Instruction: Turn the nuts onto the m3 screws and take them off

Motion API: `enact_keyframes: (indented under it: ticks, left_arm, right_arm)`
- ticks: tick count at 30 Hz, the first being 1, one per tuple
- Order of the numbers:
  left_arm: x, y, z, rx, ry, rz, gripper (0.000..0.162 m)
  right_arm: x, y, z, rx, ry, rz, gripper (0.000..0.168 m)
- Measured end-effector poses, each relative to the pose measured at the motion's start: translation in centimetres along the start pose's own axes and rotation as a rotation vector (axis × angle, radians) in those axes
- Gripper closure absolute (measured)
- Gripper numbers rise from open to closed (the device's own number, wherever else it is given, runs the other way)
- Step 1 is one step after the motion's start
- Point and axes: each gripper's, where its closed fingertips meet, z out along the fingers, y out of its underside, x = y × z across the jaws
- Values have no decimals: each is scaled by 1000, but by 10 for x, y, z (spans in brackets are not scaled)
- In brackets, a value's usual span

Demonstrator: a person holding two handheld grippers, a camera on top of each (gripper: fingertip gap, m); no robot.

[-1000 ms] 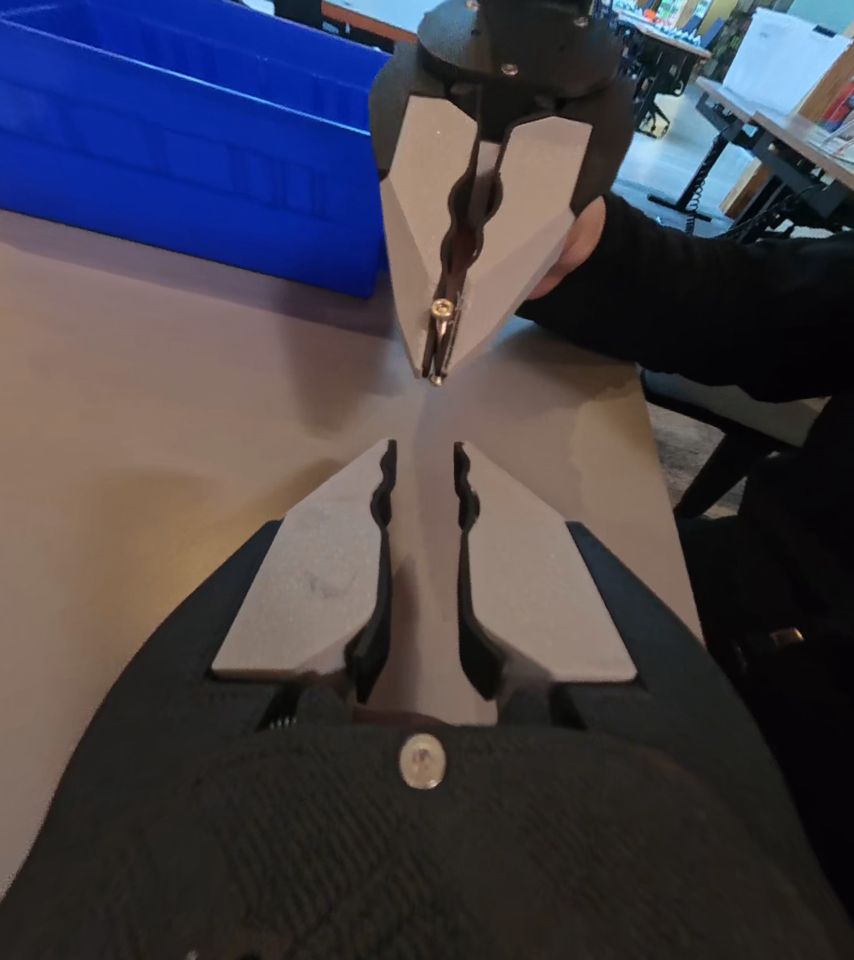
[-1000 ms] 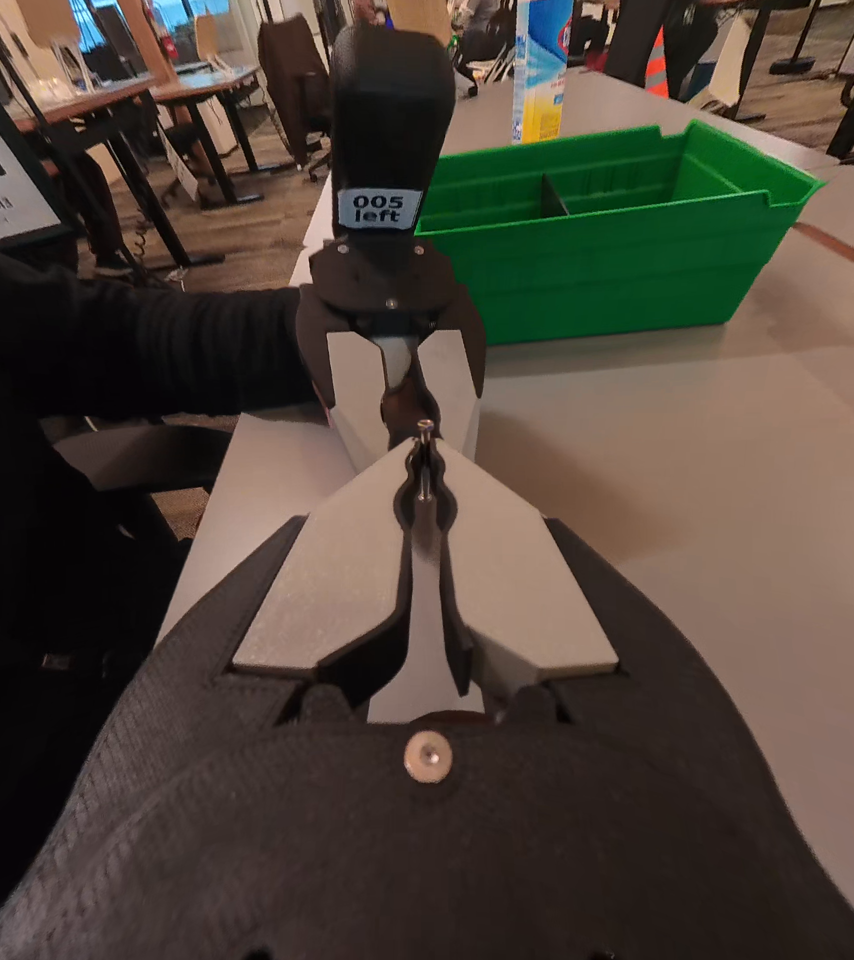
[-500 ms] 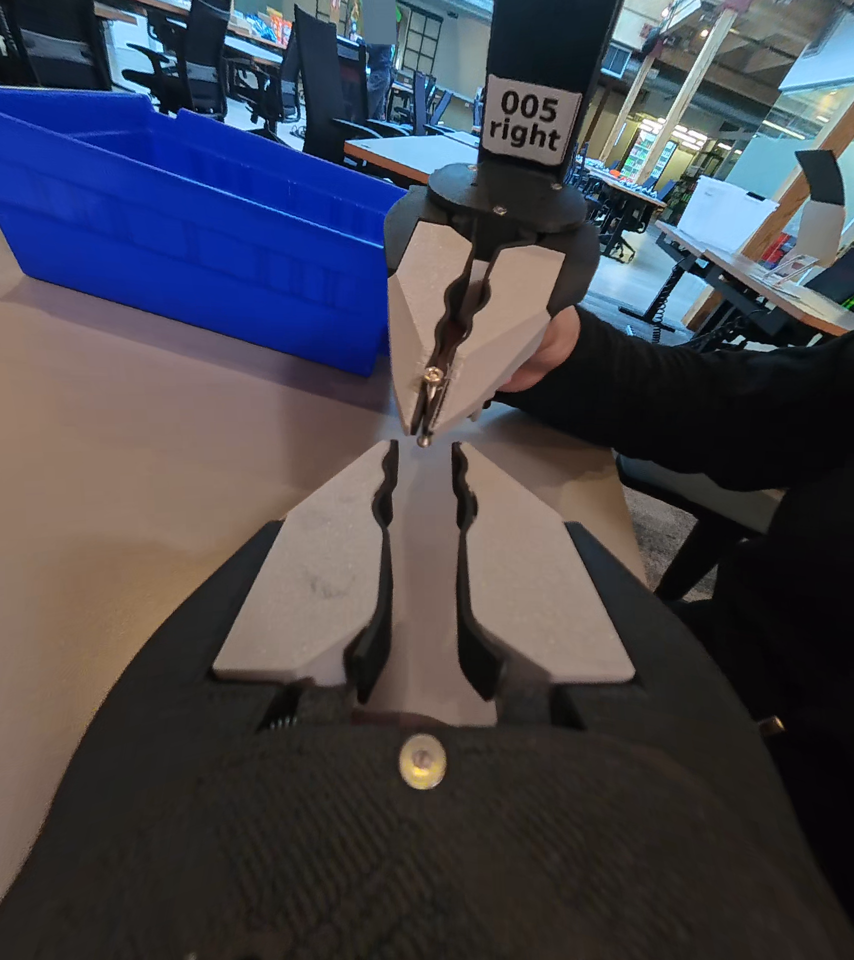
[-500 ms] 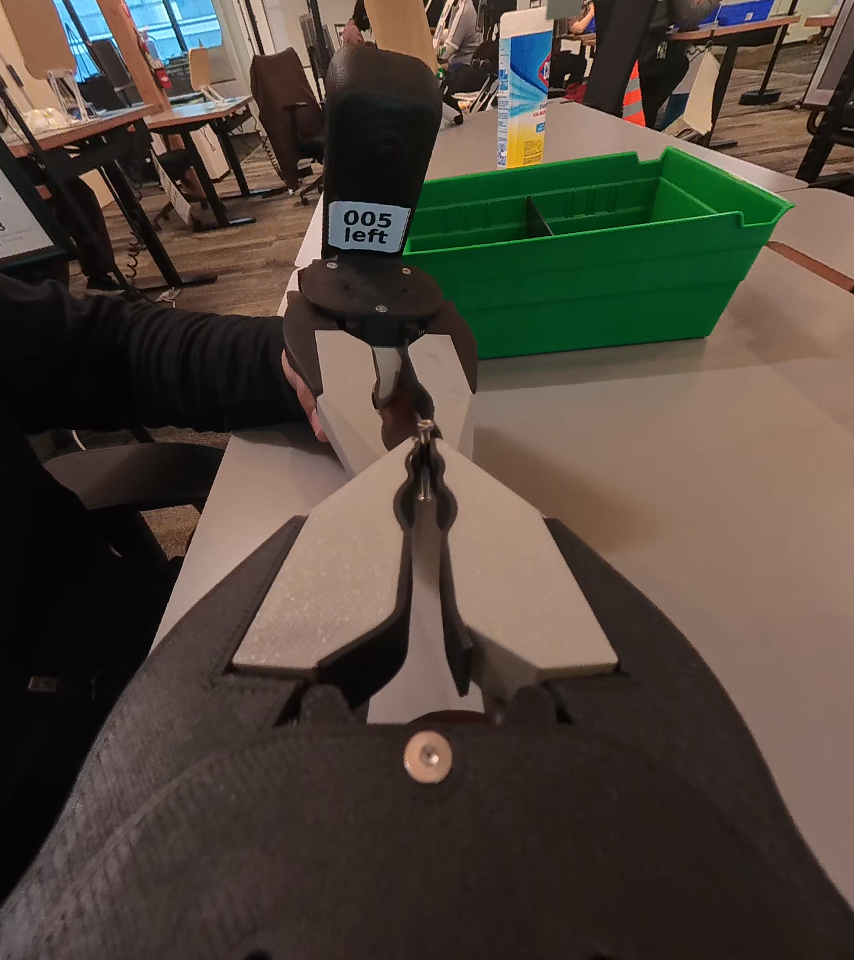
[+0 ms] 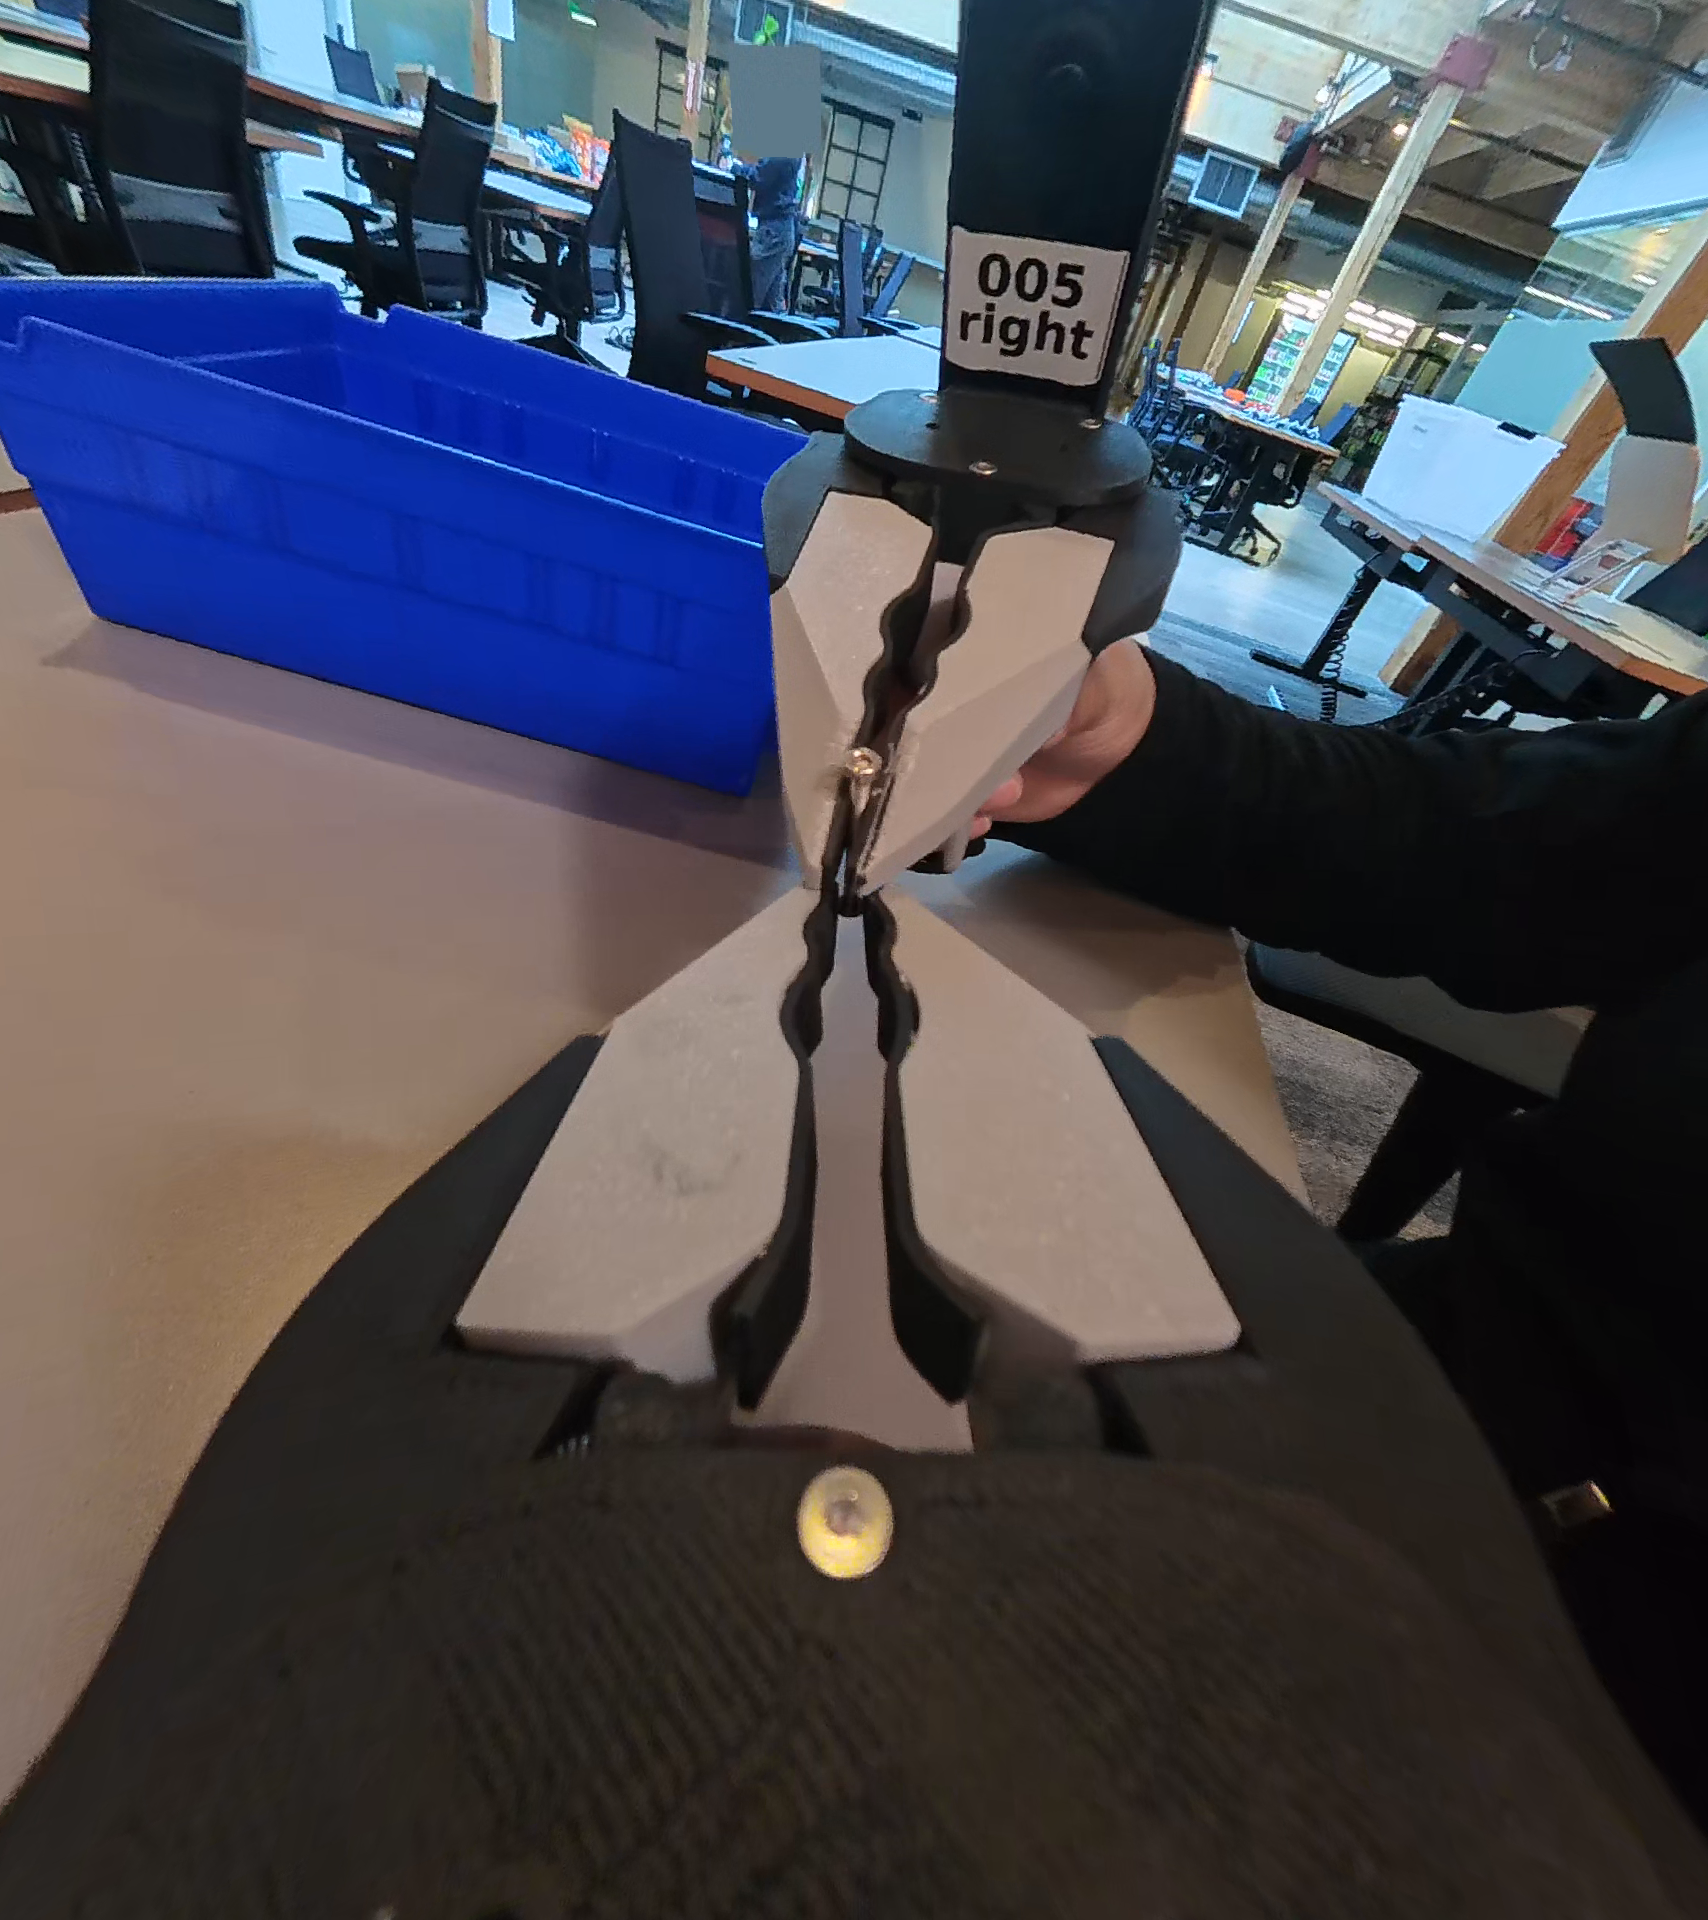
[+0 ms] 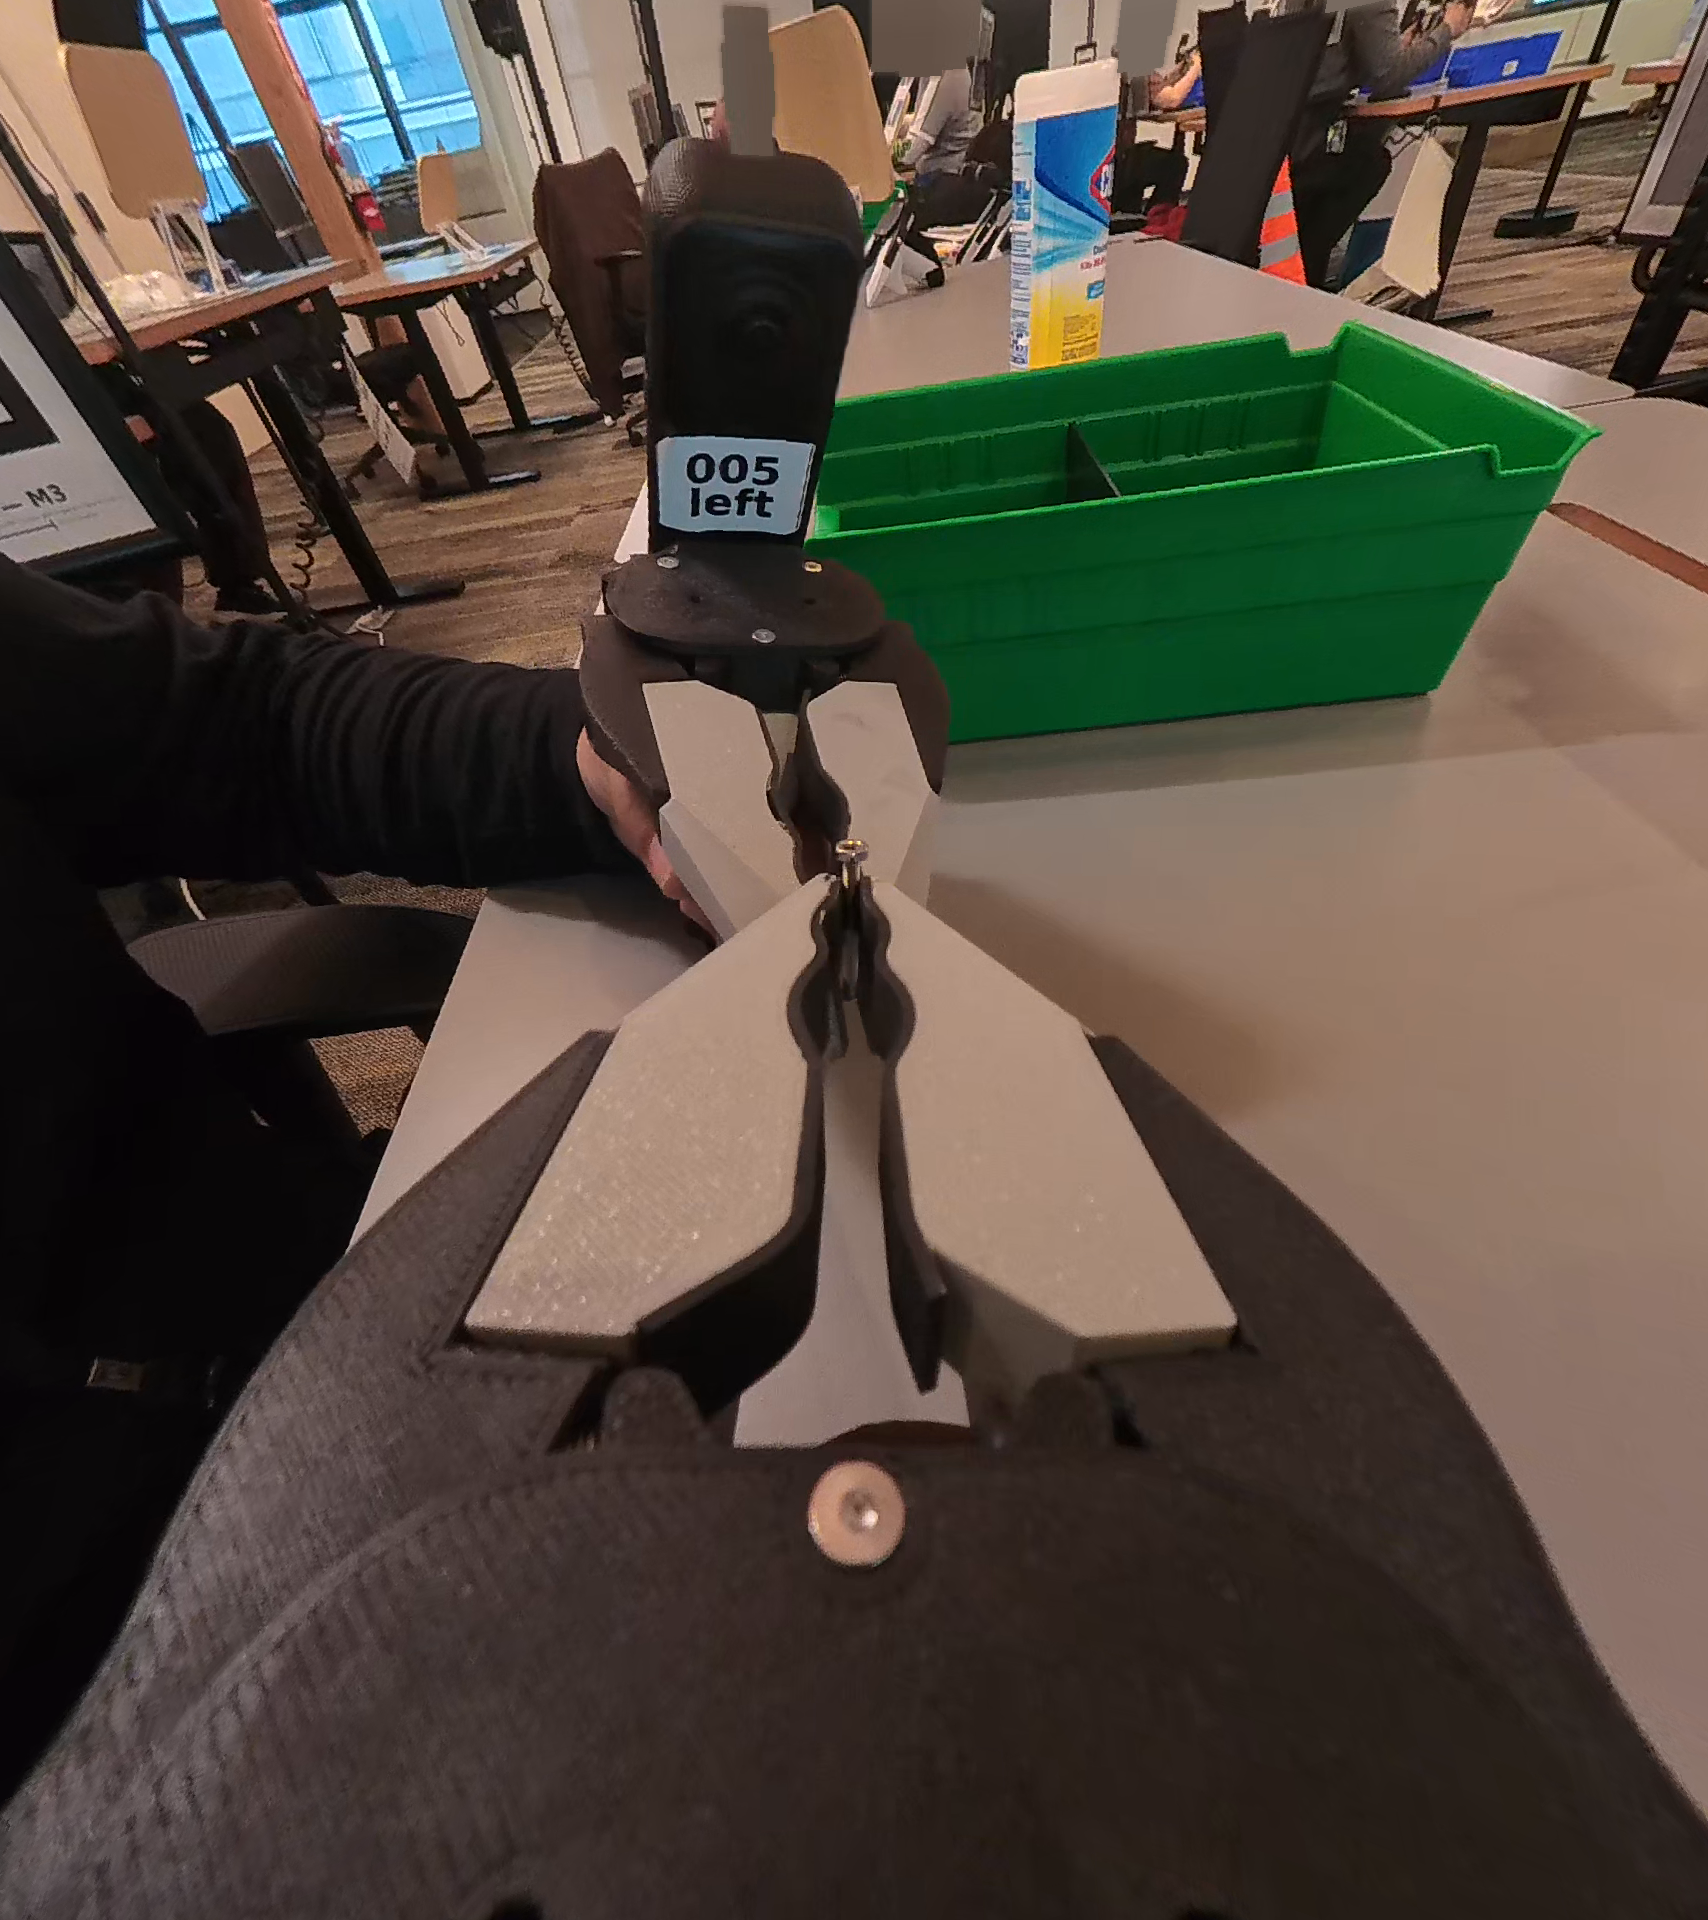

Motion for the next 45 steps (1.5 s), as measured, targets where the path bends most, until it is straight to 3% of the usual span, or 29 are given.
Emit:
enact_keyframes:
  ticks: [45]
  left_arm:
    - [3,-2,-4,-9,-1,33,160]
  right_arm:
    - [-3,-4,-5,45,-49,37,164]
